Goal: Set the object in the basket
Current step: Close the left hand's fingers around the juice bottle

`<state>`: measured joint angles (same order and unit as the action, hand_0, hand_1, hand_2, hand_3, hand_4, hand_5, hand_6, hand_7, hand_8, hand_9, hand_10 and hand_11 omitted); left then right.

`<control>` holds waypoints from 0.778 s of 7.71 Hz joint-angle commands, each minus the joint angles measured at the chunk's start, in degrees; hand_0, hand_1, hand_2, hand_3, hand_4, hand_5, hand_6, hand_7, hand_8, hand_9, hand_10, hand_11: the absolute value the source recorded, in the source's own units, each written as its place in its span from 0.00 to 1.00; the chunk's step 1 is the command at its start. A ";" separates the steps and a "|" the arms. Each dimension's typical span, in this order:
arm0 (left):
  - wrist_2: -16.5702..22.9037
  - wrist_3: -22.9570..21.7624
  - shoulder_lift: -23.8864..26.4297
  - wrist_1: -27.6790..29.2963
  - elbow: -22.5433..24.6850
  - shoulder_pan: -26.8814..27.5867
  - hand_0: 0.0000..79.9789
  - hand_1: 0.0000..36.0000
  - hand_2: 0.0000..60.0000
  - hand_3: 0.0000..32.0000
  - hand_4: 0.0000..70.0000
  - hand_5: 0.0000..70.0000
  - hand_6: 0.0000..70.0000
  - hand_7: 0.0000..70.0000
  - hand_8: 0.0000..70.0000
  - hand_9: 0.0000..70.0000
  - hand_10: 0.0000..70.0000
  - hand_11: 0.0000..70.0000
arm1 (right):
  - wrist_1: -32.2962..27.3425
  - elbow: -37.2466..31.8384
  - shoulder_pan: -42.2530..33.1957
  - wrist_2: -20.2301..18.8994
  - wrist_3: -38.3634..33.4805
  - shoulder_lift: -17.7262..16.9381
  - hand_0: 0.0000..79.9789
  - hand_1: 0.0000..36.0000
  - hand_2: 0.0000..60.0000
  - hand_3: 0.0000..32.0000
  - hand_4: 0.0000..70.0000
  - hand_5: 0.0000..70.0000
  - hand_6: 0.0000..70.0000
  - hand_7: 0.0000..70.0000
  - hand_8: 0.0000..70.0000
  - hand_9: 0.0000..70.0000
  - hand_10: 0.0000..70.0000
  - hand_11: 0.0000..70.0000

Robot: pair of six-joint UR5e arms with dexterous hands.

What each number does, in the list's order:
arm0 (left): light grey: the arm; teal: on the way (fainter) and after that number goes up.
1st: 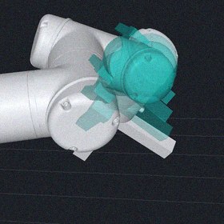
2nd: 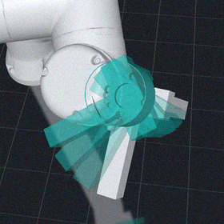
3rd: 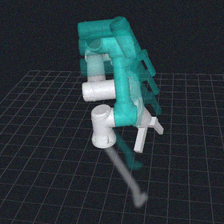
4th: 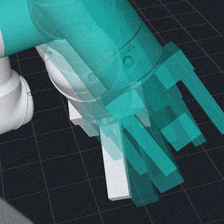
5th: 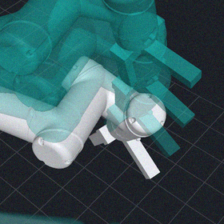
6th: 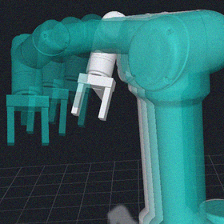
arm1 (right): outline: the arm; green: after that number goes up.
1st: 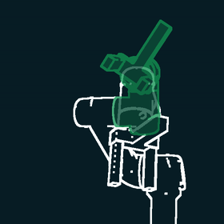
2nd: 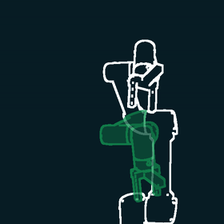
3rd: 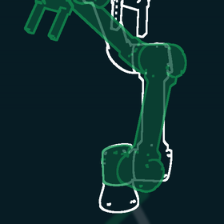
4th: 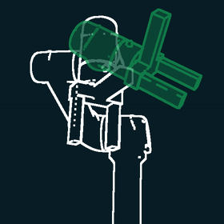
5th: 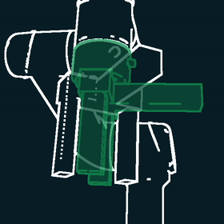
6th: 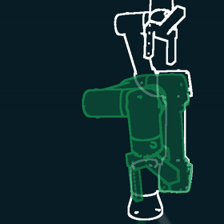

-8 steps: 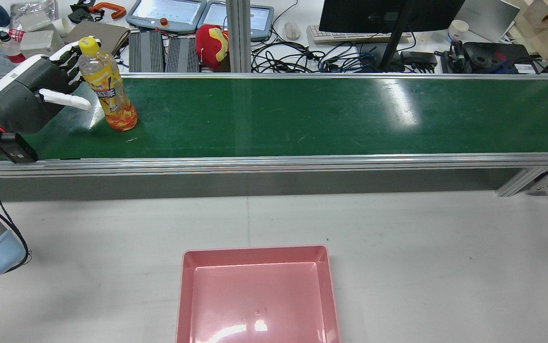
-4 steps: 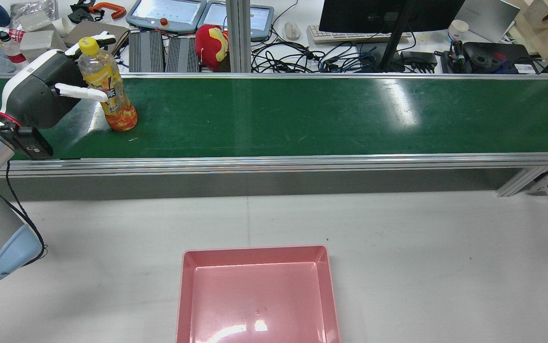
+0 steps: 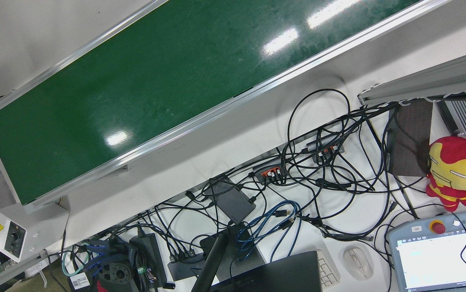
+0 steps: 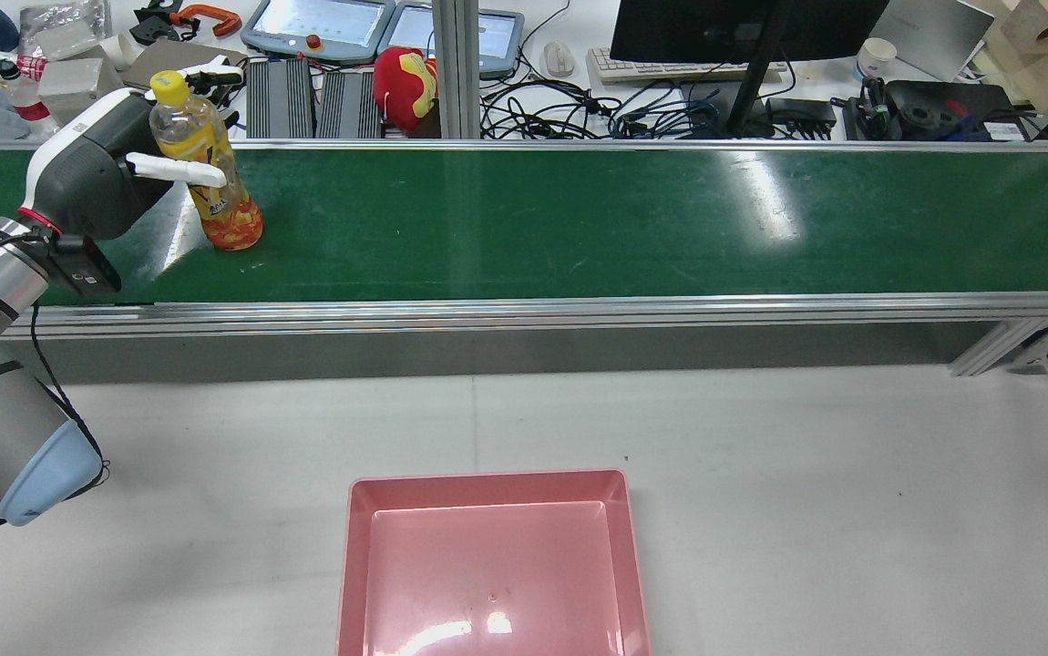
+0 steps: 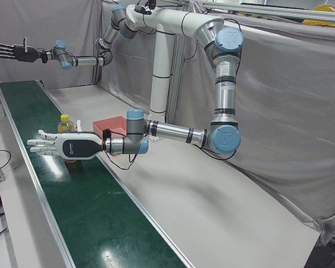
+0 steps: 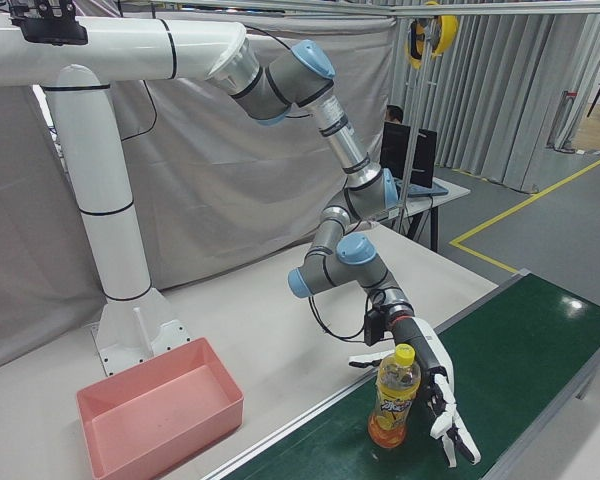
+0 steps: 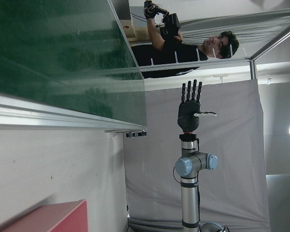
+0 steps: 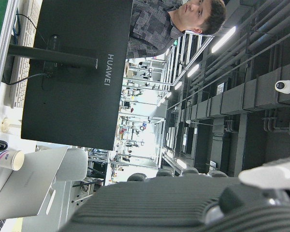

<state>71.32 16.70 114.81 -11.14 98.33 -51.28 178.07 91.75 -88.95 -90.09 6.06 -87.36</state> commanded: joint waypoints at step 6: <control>0.05 -0.35 2.08 -6.44 -0.06 -0.13 0.93 0.75 0.87 0.00 1.00 1.00 0.59 0.59 0.71 0.92 0.90 1.00 | 0.00 0.09 -0.08 0.00 0.00 0.00 0.00 0.00 0.00 0.00 0.00 0.00 0.00 0.00 0.00 0.00 0.00 0.00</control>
<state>71.36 16.46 116.47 -15.99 98.22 -51.38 178.04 91.84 -89.01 -90.09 6.07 -87.36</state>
